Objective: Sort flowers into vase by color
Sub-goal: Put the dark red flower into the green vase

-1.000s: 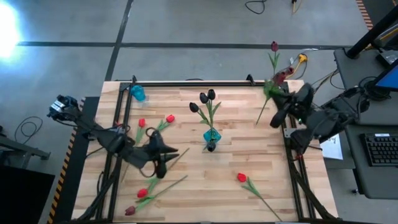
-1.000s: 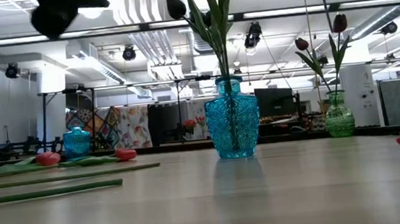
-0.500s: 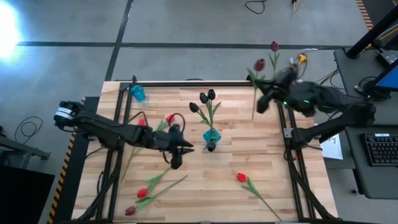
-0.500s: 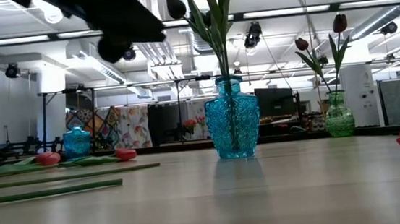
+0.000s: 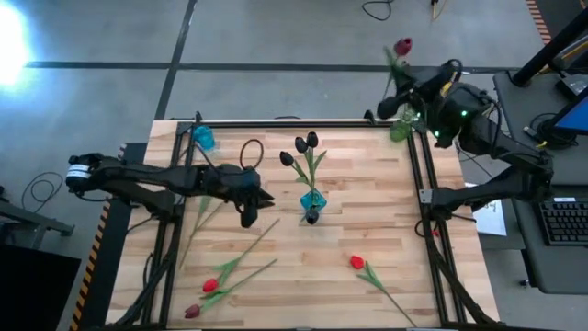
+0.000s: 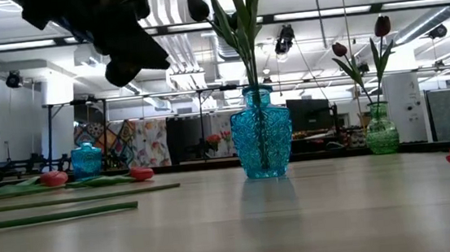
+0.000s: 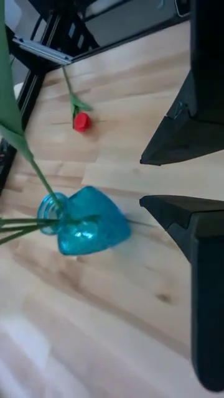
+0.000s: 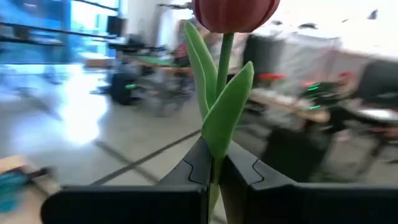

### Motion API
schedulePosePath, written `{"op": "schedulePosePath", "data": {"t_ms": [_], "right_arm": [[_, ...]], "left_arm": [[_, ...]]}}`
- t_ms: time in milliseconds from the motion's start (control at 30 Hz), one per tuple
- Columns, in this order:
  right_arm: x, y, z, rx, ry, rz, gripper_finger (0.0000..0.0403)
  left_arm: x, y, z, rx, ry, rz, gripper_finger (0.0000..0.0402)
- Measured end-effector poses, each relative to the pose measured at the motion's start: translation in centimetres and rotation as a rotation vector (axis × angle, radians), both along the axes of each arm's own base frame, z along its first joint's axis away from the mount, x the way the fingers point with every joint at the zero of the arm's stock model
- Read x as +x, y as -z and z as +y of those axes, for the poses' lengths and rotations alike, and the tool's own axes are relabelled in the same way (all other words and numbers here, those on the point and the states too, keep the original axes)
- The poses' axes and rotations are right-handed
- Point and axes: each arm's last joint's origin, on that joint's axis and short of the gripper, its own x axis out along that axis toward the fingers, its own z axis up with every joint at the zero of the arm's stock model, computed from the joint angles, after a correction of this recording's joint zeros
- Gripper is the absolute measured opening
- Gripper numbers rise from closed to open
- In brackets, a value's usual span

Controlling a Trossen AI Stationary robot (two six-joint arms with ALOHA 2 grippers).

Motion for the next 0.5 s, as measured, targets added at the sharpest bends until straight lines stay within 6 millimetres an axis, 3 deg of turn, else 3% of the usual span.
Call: {"op": "schedulePosePath", "data": {"t_ms": [233,500], "right_arm": [[-1.3,0.5,-2.5,-0.076,0.239,0.012,0.0012],[-1.2,4.9,-6.2,-0.026,0.372,0.131,0.0012]], "left_arm": [[-1.8,-0.7,1.0,0.055,-0.029,-0.029,0.0077],[-2.9,-1.1,1.1,0.167,-0.04,-0.03,0.0077]]}}
